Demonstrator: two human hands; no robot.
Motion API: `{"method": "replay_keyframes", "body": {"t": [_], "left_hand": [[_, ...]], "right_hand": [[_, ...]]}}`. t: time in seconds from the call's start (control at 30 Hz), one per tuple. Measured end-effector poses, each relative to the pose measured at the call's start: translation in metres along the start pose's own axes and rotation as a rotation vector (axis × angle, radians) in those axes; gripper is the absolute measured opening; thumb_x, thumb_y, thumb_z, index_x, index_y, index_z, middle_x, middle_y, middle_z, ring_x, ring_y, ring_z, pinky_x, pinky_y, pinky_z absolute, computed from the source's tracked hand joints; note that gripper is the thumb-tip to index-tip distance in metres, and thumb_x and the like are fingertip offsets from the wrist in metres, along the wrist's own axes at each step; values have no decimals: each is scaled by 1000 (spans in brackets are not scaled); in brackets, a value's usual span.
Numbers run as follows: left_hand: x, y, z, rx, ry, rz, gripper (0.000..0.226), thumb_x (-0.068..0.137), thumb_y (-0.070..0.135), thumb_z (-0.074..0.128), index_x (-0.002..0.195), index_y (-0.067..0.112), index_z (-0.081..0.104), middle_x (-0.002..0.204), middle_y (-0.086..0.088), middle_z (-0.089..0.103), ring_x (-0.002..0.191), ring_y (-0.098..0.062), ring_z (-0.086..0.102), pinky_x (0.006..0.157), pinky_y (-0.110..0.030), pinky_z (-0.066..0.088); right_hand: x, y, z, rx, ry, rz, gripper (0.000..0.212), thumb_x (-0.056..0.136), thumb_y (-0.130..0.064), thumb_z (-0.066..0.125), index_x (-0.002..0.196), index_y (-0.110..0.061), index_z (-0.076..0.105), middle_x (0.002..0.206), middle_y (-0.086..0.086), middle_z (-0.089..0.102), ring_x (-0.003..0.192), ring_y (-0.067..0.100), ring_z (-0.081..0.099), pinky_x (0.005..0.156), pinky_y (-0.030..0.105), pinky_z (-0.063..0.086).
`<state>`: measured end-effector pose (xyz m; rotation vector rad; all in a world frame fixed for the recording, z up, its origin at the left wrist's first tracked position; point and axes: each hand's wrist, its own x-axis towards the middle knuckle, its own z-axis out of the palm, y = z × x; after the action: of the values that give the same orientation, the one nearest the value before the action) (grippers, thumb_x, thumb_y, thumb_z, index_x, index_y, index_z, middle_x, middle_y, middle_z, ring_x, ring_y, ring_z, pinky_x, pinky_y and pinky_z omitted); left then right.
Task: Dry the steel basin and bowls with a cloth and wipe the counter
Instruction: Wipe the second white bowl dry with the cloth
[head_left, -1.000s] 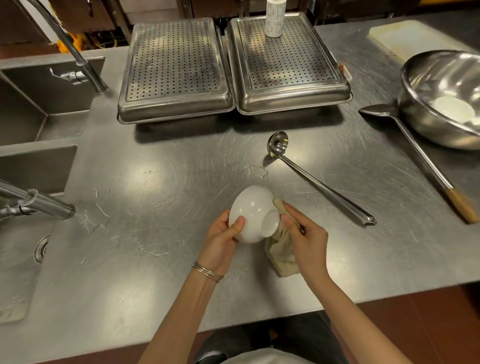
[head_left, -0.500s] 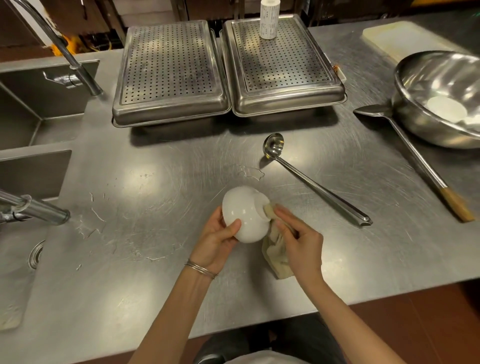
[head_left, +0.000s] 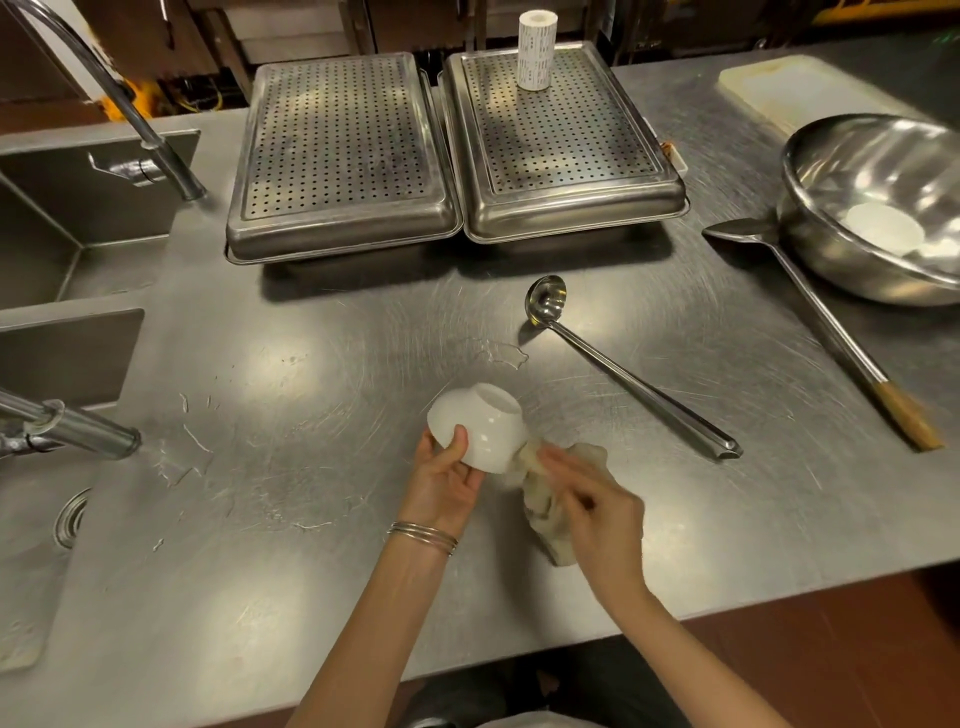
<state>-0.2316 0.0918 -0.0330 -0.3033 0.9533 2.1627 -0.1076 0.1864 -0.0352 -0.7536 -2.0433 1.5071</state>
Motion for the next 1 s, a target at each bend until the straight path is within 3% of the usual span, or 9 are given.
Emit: {"method": "replay_keyframes", "body": {"t": [0.1,0.23,0.33,0.43,0.5,0.73,0.87,0.93,1.0], "left_hand": [[-3,-2,6,61,-26,-3,33,83,6,51,114,16,52,111,-7,62,94,-16,65,75,-26,57],[-4,1,12,156,14,39,50,80,1,63,126,11,46,122,-13,56,106,-24,57,77,-28,56],[-7,6,13,170,-13,47,37,87,-3,51,121,12,47,115,-10,58,99,-19,59,73,-26,57],[-13,5,17,207,-101,49,42,74,-1,64,111,15,54,106,-3,65,96,-16,63,72,-27,57],[-15,7,19,245,-133,75,42,70,6,60,111,16,54,104,-1,67,96,-15,64,71,-27,56],[-3,12,11,374,-63,153,58,72,1,65,127,6,45,107,-2,64,96,-13,63,72,-25,56],[-9,16,9,656,-160,226,45,70,-2,68,110,9,51,89,5,68,79,0,64,66,-17,52],[-11,20,4,842,-229,276,39,76,-2,67,110,8,51,91,3,64,77,5,62,67,-13,49],[-10,21,-1,1077,-297,376,33,73,10,65,104,15,55,92,16,64,81,7,59,69,-10,45]], "right_hand": [[17,-10,1,70,84,96,37,83,4,62,110,-21,62,114,-13,61,104,-18,52,93,4,38],[4,-10,2,8,-49,177,33,83,1,63,105,-23,64,105,-18,61,95,-24,51,84,-2,36],[20,-4,-10,-7,-16,219,26,83,-6,66,105,-19,70,103,-13,67,94,-13,59,83,1,41],[43,-5,-8,-3,38,254,29,83,-6,66,112,-12,67,106,-7,67,97,1,62,86,6,44],[43,-7,-6,-9,19,258,30,83,-7,66,113,-12,66,105,-9,66,97,3,61,87,8,45],[15,-12,-11,-82,-261,233,30,80,-1,68,102,-20,68,86,-23,64,80,-22,56,76,1,42],[48,-10,-38,-249,-178,128,29,83,-2,66,105,-20,67,104,-9,66,90,-13,60,79,-1,38],[63,-8,-50,-473,-236,58,32,85,-4,63,116,-14,65,119,-3,62,111,6,57,92,5,34],[70,-9,-53,-497,-283,68,34,88,-12,61,122,-15,61,125,-2,59,115,11,54,98,13,34]]}}
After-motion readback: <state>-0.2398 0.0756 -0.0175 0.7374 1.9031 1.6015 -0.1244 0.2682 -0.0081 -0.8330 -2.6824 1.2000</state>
